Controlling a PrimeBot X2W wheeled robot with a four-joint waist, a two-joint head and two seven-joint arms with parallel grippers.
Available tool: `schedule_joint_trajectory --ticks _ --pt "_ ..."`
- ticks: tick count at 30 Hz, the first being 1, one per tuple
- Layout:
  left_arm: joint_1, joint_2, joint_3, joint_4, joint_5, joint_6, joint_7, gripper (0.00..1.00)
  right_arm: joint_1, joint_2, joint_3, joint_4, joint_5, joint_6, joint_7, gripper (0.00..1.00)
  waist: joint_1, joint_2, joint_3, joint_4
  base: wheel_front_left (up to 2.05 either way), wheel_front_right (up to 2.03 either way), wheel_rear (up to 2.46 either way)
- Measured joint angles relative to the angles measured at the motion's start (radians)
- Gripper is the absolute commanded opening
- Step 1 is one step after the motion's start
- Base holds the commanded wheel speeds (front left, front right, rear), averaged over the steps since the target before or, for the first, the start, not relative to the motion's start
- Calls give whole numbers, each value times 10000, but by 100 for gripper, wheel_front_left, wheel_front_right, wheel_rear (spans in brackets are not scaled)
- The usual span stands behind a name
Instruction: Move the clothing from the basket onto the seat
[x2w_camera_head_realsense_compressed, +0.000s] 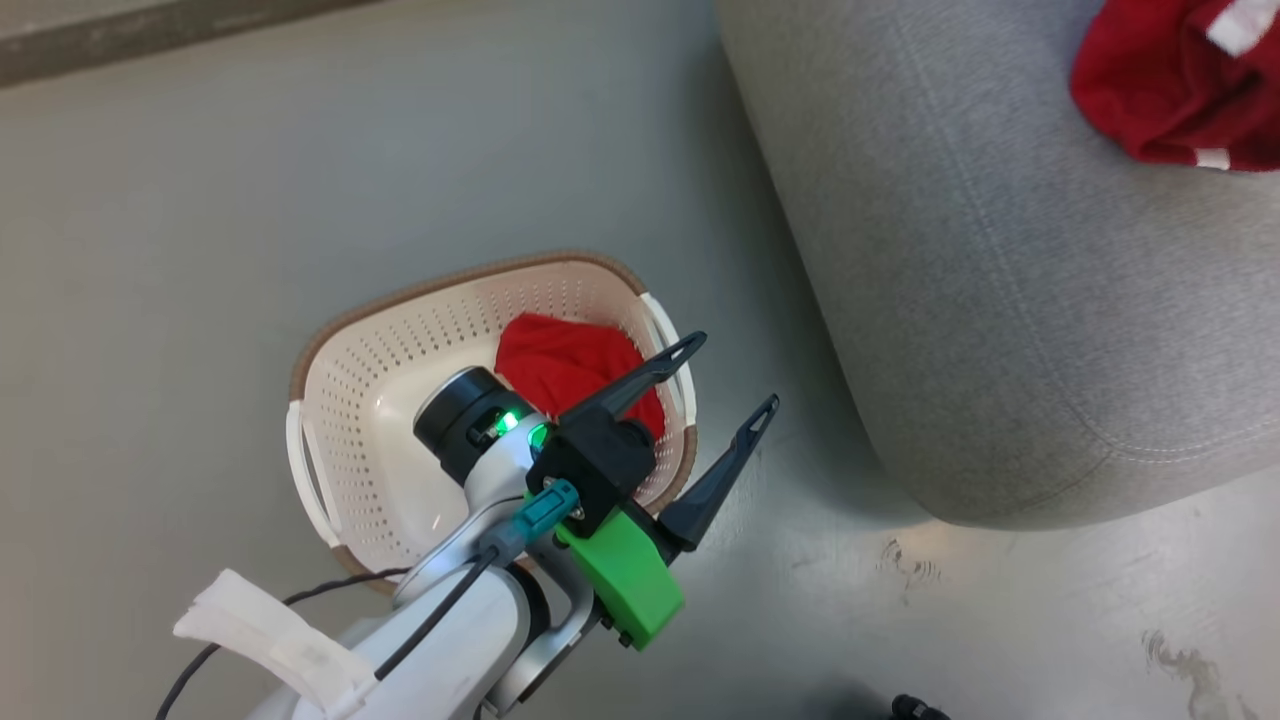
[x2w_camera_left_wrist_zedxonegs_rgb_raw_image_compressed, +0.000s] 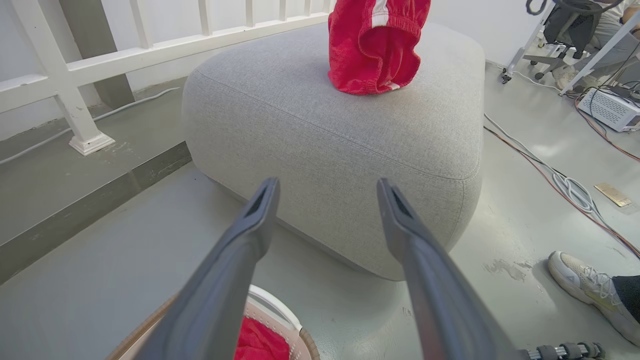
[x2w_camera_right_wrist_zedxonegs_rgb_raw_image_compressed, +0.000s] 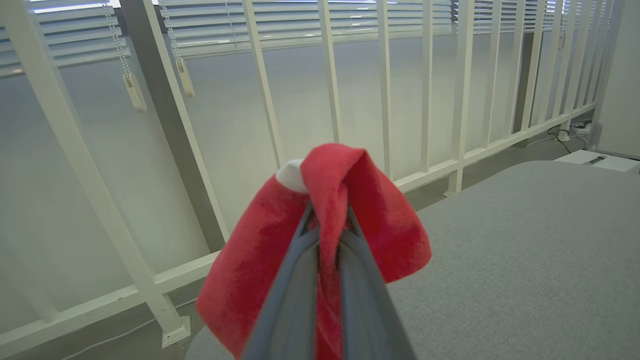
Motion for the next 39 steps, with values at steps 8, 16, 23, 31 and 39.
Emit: schedule_joint_trajectory --ticks 8,16,23,31,39 --pt "-244 75 -23 92 77 -176 73 100 577 535 -81 1095 268 2 -54 0 0 0 514 90 0 0 0" --pt "-291 42 -144 276 71 -272 69 100 829 627 -322 2042 575 8 -58 1 0 0 591 92 0 0 0" --pt "-293 40 -136 493 63 -387 -138 100 792 633 -320 2387 571 138 -169 100 0 0 452 115 0 0 0" --pt "-292 -35 -56 771 -58 -428 -485 100 1098 920 -88 2696 424 485 -278 100 0 0 37 140 0 0 0" --pt "-141 -59 242 1198 -207 -322 -926 100 2026 1417 355 2604 65 913 -362 100 0 0 -588 165 0 0 0"
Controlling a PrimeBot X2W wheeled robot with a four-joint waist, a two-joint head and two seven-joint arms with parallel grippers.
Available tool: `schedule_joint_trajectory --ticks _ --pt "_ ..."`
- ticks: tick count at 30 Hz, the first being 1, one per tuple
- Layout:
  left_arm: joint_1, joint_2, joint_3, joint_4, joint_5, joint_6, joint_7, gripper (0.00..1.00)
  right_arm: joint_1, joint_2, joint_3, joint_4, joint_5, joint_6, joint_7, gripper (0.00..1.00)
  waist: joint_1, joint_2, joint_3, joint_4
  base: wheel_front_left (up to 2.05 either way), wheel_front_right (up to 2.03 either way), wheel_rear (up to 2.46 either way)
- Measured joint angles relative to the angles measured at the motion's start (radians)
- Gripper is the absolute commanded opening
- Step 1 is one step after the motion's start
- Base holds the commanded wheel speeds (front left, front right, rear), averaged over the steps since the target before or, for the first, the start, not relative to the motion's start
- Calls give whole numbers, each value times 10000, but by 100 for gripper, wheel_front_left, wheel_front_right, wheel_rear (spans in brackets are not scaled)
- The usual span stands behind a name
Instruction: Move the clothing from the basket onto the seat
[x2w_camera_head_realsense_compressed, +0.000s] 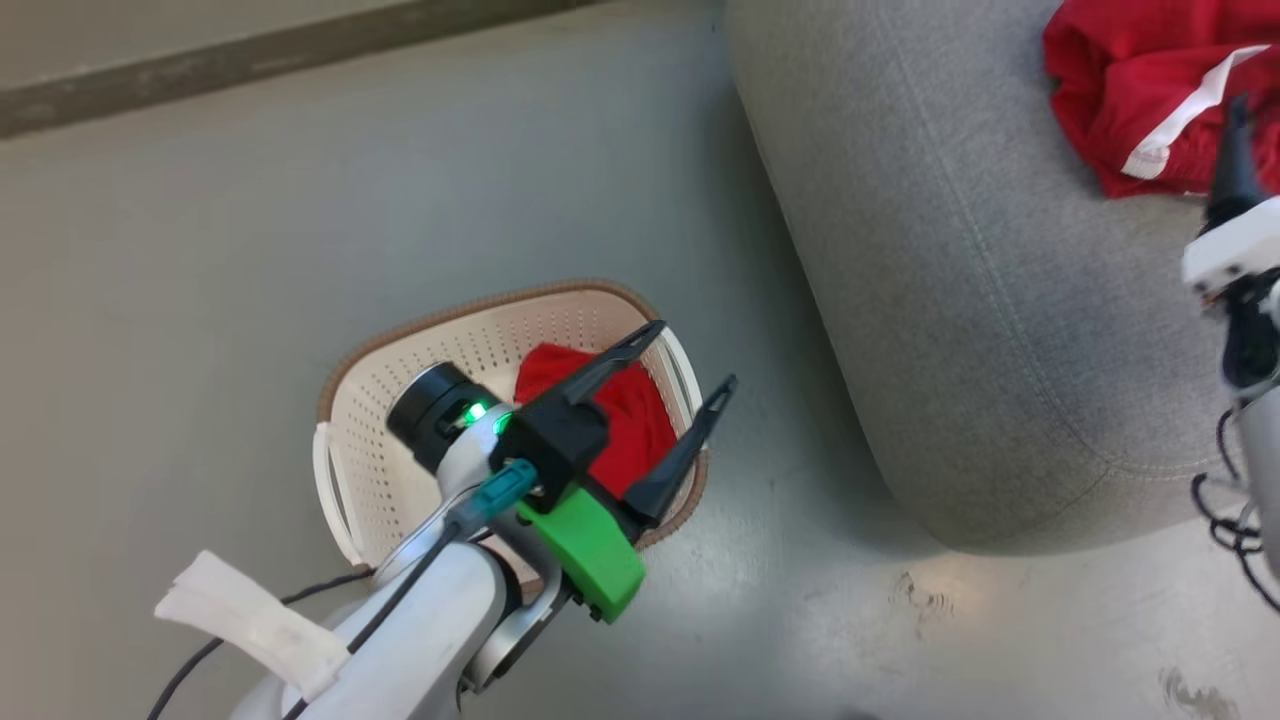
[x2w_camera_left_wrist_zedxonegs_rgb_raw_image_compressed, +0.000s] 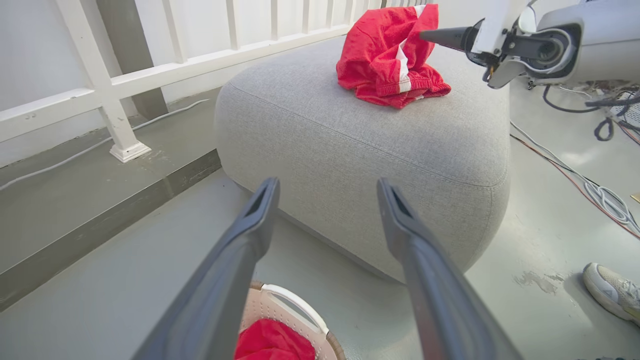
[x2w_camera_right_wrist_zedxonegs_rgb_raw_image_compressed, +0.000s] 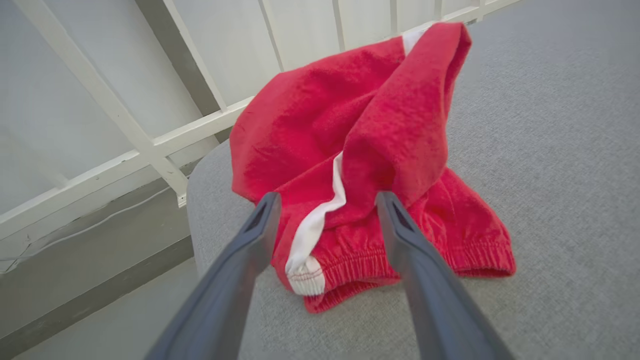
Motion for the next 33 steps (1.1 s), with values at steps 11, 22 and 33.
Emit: schedule_joint_trajectory --ticks 11,22,33 --pt "593 -130 537 389 -426 443 -566 100 910 382 537 -1847 -853 318 -6 100 0 0 -948 240 0 0 0" --pt "1218 -46 1266 761 -667 1051 -1043 100 2104 1055 1239 -3419 -1492 408 -15 100 0 0 -1811 813 0 0 0" --pt "1932 13 2230 1026 -1141 1396 -1266 100 3449 1417 1939 -4552 -2040 410 -15 100 0 0 -2685 1472 0 0 0"
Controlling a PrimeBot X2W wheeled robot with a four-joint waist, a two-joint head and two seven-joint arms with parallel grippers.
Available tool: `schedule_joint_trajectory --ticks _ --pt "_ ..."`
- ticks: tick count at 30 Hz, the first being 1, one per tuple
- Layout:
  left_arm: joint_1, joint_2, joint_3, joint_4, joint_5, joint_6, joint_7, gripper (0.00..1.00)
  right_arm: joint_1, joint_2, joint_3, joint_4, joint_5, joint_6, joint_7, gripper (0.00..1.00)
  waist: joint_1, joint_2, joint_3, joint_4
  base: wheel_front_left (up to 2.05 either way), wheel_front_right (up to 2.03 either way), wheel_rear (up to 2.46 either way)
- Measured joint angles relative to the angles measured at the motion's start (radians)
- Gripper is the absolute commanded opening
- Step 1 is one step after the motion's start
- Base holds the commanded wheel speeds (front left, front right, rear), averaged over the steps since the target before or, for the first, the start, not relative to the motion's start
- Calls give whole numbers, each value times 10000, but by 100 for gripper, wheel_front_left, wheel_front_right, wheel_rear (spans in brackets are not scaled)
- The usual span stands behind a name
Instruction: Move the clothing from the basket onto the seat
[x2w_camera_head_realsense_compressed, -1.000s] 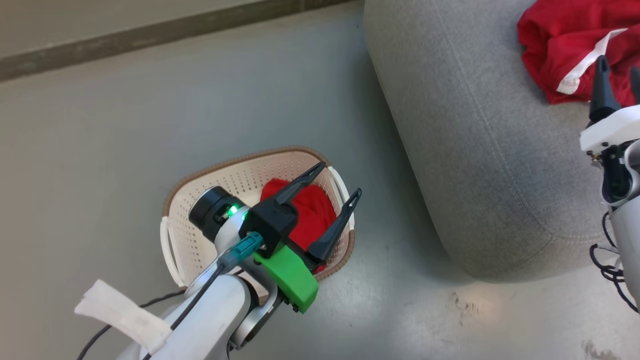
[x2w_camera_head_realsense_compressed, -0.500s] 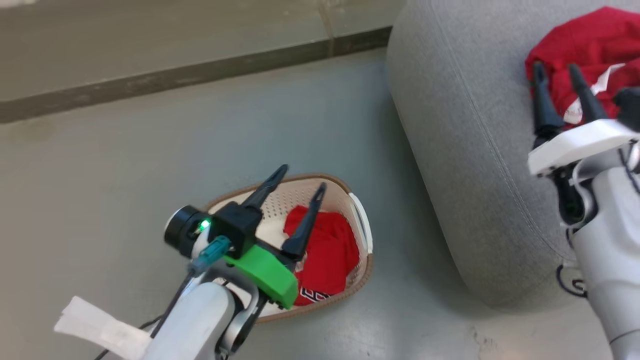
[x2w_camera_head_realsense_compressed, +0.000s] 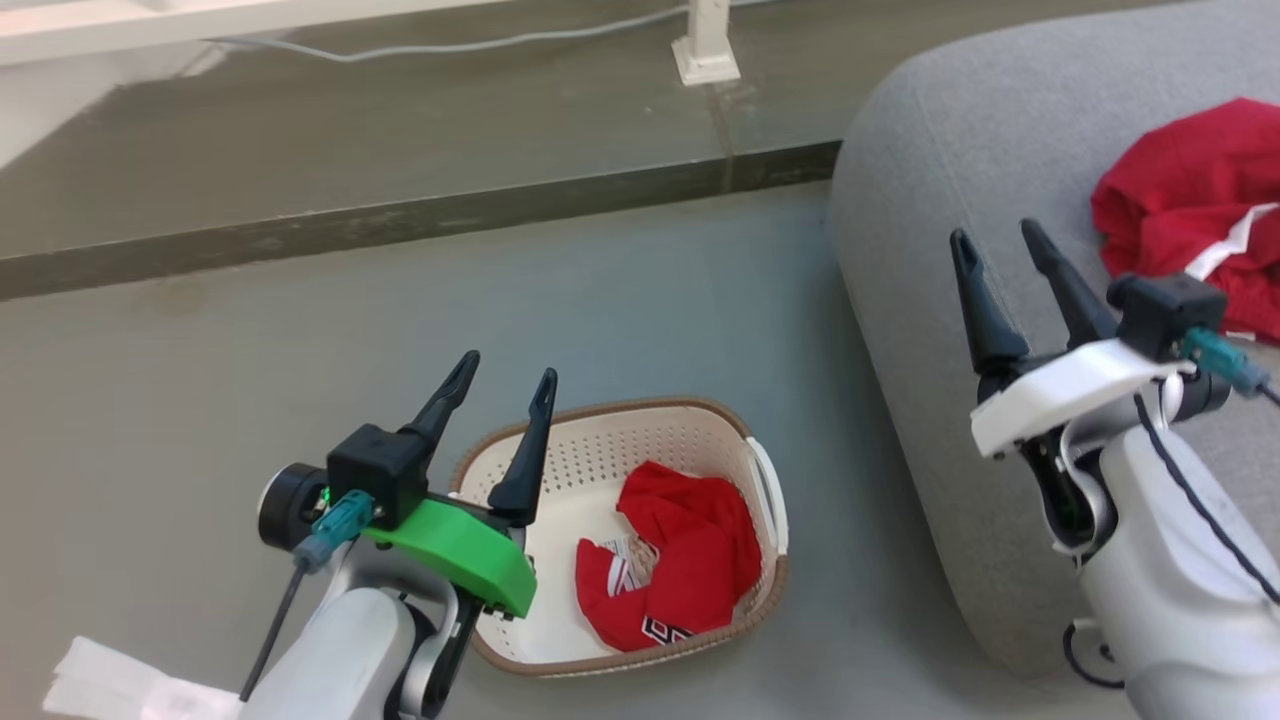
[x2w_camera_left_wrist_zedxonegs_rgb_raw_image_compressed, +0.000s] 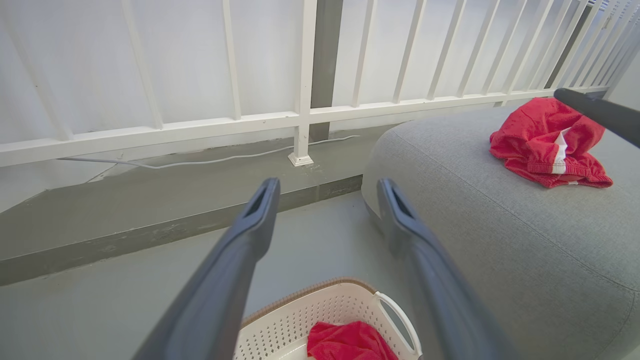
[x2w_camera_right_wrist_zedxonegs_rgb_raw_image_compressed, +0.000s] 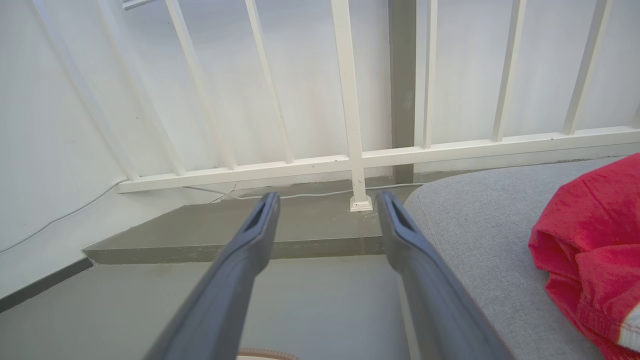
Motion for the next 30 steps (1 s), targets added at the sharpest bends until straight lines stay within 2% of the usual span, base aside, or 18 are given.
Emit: schedule_joint_trajectory --ticks 10,18,30 --pt "616 121 890 92 -105 105 -127 100 988 240 314 -520 -201 -23 0 100 0 0 -512 345 0 0 0" --pt "1198 130 1212 167 -190 192 -201 100 1683 253 295 -966 -280 -445 0 100 0 0 -821 396 0 0 0" --pt "1791 75 1569 290 -420 221 -203 100 2522 245 268 -1471 -362 -800 19 100 0 0 -1109 437 0 0 0"
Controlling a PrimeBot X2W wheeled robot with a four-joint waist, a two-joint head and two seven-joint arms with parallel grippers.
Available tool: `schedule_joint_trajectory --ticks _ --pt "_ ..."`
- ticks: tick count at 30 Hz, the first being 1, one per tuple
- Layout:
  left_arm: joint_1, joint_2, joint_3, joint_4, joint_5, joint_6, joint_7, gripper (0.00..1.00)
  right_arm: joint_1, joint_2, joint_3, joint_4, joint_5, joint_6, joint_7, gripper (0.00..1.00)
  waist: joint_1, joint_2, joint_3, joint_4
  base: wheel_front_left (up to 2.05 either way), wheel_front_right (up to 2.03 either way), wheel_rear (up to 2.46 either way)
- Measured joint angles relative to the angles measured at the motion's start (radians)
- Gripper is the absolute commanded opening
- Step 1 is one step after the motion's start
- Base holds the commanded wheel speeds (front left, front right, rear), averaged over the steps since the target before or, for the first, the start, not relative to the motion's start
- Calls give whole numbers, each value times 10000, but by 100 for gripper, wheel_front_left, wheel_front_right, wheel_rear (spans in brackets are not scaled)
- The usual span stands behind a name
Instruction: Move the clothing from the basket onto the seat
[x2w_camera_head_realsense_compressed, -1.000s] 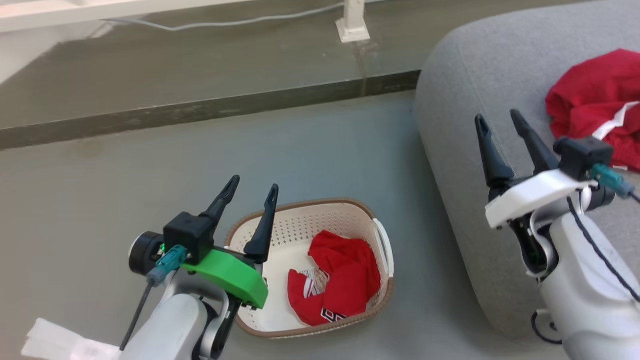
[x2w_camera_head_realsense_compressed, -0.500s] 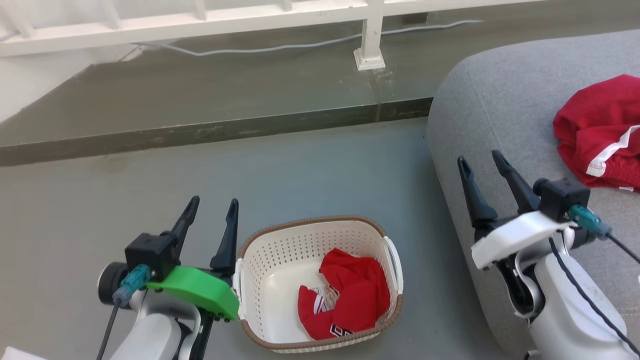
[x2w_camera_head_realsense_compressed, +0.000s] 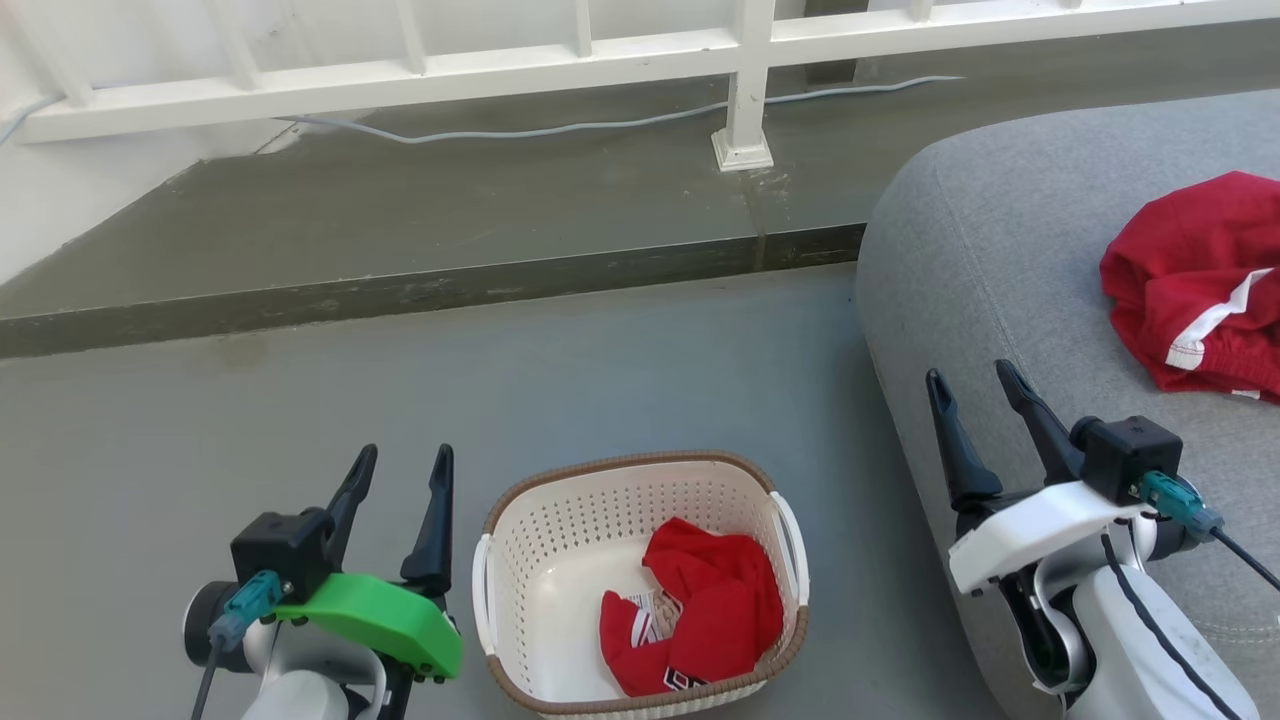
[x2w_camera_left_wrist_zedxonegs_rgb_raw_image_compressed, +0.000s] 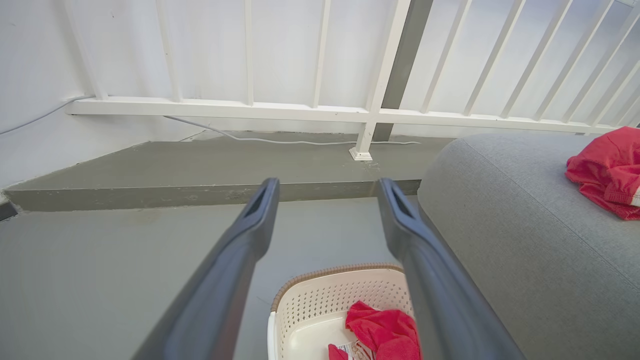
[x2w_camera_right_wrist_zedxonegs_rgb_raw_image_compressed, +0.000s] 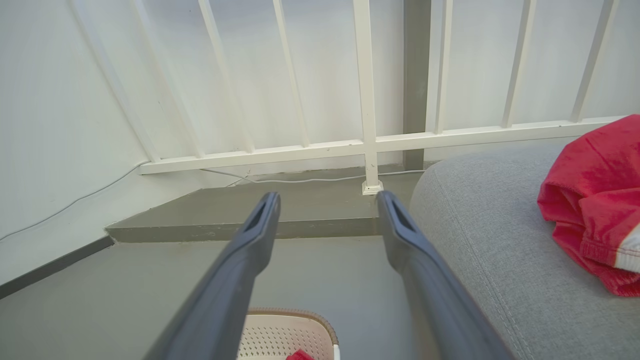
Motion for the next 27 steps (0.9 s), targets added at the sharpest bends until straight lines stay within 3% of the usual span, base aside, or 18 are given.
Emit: schedule_joint_trajectory --ticks 27 --pt "371 -174 313 -215 545 46 105 100 583 -96 -8 -1212 2 -263 408 100 0 0 -23 -59 0 0 0"
